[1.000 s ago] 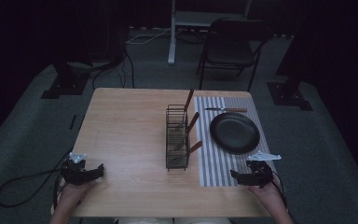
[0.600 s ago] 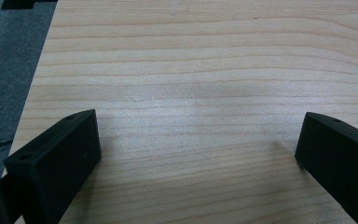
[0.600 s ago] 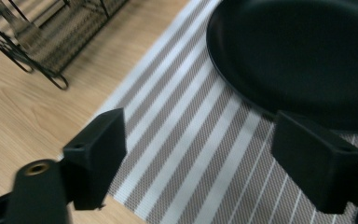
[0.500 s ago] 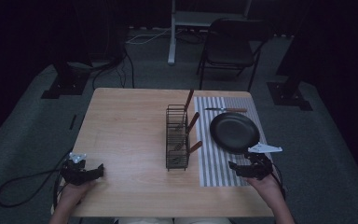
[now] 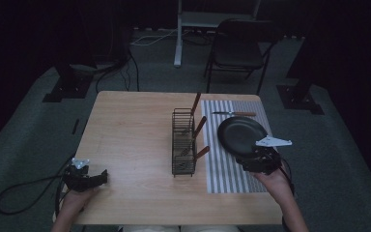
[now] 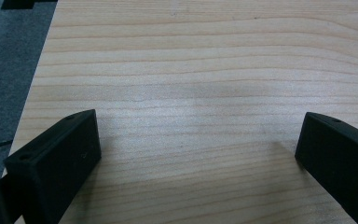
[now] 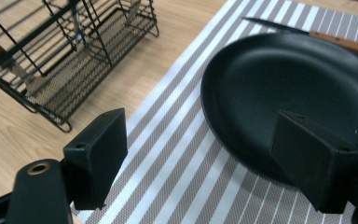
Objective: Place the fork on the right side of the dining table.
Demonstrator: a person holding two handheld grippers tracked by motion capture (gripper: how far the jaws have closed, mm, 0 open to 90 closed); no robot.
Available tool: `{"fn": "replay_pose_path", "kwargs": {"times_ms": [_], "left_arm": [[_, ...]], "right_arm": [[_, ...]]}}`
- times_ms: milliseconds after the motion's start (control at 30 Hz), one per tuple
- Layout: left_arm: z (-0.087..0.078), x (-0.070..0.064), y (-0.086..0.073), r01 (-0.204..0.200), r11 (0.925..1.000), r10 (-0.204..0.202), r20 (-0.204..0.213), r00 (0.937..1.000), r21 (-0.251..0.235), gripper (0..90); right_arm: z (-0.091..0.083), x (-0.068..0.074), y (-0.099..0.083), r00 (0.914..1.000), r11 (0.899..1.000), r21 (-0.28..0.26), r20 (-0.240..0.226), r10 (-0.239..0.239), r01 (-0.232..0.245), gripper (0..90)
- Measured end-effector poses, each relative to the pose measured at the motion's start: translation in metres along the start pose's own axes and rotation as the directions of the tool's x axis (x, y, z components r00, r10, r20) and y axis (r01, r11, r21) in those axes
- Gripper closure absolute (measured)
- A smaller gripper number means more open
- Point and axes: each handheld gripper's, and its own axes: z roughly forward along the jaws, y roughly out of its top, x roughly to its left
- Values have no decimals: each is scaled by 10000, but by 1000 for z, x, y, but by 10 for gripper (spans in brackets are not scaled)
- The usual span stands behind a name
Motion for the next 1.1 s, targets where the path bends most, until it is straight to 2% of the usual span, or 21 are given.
{"fn": "replay_pose_path", "kwargs": {"times_ms": [200, 767, 867, 1100], "left_arm": [[0, 0, 0, -2, 10000, 2, 0, 10000, 1, 2], [0, 0, 0, -12, 10000, 12, -3, 10000, -1, 2], [0, 0, 0, -10, 10000, 10, -6, 10000, -1, 2], [0, 0, 0, 8, 10000, -8, -2, 10000, 1, 2]], "right_arm": [[2, 1, 17, 9999, 9998, -116, 58, -154, 155, 186], [10, 4, 68, 9988, 9980, -490, -239, -418, 406, 186], [16, 8, 79, 9980, 9972, -476, -217, -586, 575, 186], [29, 14, 96, 9970, 9965, -540, -401, -660, 638, 186]]}}
